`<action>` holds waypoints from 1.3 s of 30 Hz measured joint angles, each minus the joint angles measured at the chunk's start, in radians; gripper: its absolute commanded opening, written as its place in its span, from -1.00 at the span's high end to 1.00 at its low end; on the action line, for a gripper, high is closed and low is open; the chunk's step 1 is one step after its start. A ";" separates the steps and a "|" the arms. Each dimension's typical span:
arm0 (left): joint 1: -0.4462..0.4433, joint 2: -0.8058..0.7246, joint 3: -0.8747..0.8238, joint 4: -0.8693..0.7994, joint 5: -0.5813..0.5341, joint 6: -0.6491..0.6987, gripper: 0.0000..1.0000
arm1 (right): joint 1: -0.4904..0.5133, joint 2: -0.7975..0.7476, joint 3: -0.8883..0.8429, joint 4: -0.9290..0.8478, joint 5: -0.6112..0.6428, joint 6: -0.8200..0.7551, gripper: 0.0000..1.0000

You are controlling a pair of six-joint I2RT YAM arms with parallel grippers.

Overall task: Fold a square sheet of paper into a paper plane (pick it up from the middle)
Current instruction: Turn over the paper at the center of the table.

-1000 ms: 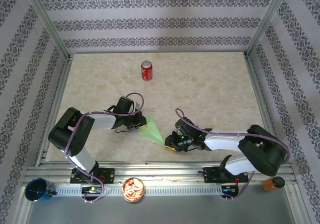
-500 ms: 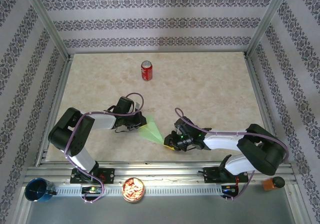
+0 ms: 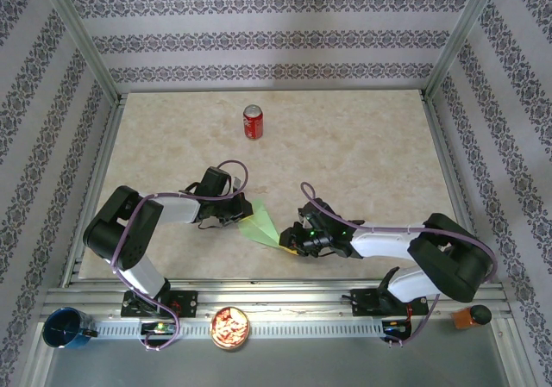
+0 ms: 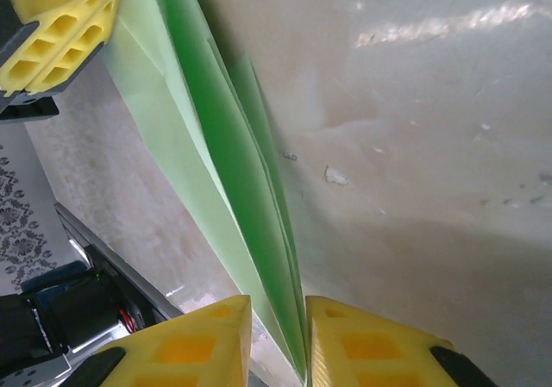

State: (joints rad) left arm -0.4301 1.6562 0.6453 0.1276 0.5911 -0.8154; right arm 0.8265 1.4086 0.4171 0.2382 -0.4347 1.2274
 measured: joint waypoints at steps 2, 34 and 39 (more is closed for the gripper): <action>0.000 0.000 0.000 0.000 0.000 -0.002 0.86 | -0.006 0.007 0.002 0.003 -0.002 -0.001 0.50; 0.014 -0.470 -0.060 -0.026 -0.029 -0.032 -0.15 | -0.105 -0.229 0.017 -0.097 0.005 -0.178 0.97; 0.028 -0.570 -0.062 -0.154 -0.058 0.059 -0.55 | -0.105 -0.376 0.063 -0.244 0.119 -0.307 0.99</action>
State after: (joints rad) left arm -0.4019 1.0866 0.5835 -0.0265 0.5335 -0.7567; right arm 0.7219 1.0325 0.4797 -0.0055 -0.3157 0.9199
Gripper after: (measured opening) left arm 0.701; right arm 0.064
